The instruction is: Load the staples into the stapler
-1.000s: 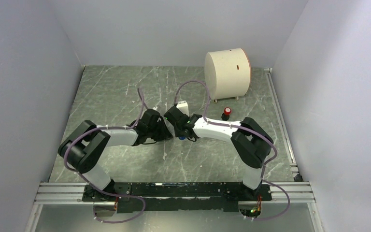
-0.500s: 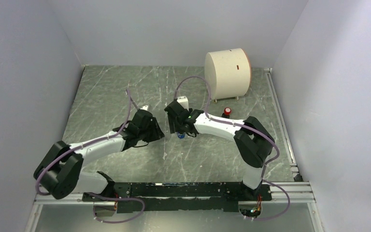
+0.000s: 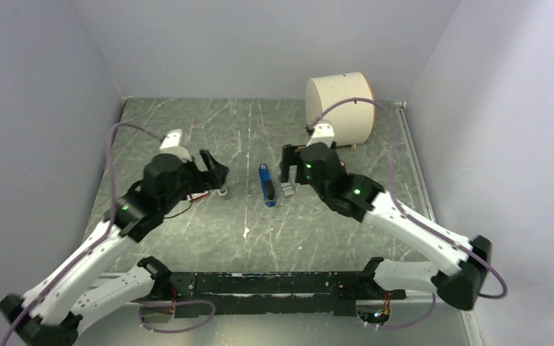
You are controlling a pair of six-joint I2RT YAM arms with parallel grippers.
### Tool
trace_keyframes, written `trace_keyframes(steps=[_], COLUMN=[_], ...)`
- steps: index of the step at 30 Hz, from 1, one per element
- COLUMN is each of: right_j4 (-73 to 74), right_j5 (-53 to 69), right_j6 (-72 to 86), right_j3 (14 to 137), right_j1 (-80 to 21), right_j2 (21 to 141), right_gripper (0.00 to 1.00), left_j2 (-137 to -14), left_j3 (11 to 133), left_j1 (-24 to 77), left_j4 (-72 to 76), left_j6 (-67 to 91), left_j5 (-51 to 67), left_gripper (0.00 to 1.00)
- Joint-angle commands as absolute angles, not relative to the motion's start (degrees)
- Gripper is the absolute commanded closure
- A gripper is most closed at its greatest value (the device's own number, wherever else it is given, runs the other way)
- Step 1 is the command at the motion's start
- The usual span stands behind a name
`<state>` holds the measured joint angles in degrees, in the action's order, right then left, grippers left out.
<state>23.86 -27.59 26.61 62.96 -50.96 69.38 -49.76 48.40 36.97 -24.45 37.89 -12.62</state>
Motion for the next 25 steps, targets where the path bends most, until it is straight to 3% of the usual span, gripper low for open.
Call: trace_keyframes(steps=[1,8,13,25], right_j4=[29.39,37.23,45.00,48.17], right_j5=[-37.85,-45.54,-47.73,-46.93], right_j6=[22.23,22.54,25.34,28.50], right_j3=[61.49,66.31,71.00,68.85], right_j1=[-50.88,-50.78,-50.76,-50.80], right_j2=[59.11,45.15,43.69,41.82], right_gripper=[0.01,0.00,0.00,0.00], left_j2=[-39.38,-34.14,-34.63,-33.69], left_j3=[53.06,67.29,75.74,75.47], left_j1=[37.20,37.26,37.27,37.27], left_j4=[-32.87,-46.08,-54.98,-55.30], left_j6=[28.55,21.53,19.14,17.07], left_j5=[-20.31,-30.81,-35.85,-39.85], left_gripper=[0.03,0.03,0.03,0.03])
